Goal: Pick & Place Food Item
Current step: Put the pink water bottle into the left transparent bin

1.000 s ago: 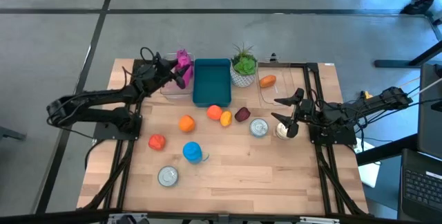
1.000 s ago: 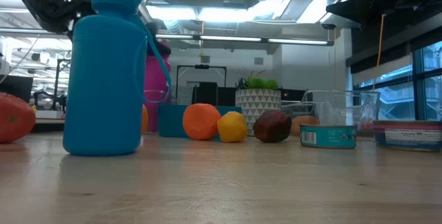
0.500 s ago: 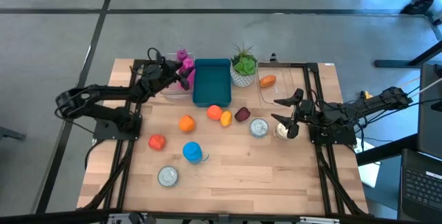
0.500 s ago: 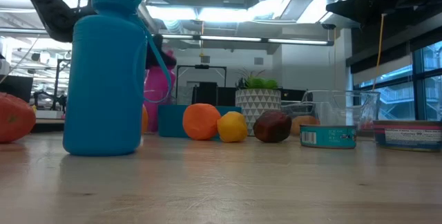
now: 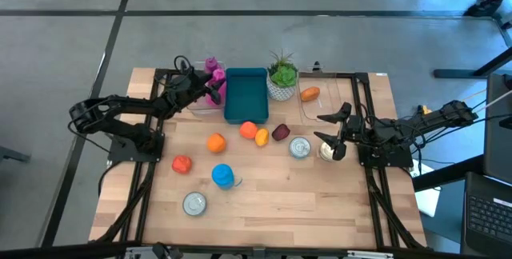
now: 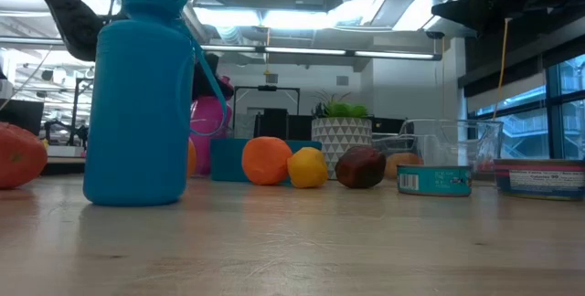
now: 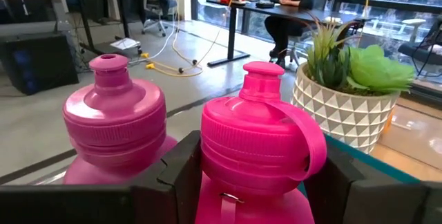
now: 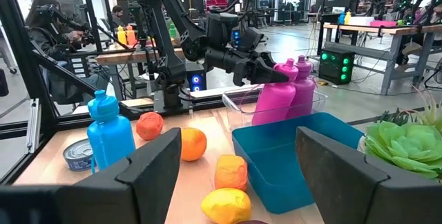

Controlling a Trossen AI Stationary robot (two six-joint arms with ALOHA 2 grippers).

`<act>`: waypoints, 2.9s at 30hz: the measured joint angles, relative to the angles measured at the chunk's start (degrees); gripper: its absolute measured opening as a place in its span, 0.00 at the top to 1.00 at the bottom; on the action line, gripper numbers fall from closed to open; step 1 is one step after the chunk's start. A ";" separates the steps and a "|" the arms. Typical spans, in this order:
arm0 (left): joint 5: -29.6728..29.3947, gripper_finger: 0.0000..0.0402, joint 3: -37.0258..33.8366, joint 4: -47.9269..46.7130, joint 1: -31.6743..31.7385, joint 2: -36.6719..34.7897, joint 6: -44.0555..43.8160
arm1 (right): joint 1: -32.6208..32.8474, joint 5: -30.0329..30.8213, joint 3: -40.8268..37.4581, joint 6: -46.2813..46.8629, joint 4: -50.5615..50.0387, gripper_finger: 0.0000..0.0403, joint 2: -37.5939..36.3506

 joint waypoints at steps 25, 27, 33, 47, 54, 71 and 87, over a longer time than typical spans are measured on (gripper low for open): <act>3.08 0.56 -14.21 23.49 2.99 0.00 -2.32 | -0.01 -0.87 -0.01 0.18 0.10 0.31 0.02; 3.06 0.56 -14.21 23.49 2.99 0.01 -2.31 | -0.01 -0.87 -0.01 0.17 0.11 0.31 0.02; 3.44 0.56 -14.21 24.17 2.99 1.58 -1.85 | -0.01 -0.87 -0.01 0.17 0.18 0.31 0.02; 4.83 0.56 -14.12 34.88 2.99 9.93 -1.36 | -0.01 -0.87 -0.01 0.15 0.18 0.31 0.02; 5.62 0.56 -12.89 38.12 2.99 14.10 -1.38 | -0.01 -0.87 -0.01 0.04 0.20 0.31 0.02; 6.92 0.47 -11.34 39.26 2.99 16.98 -2.67 | -0.01 -0.87 -0.01 0.02 0.18 0.31 0.02; 8.53 0.29 -11.39 39.26 3.04 17.03 -4.44 | -0.01 -0.87 -0.01 0.02 0.18 0.31 0.02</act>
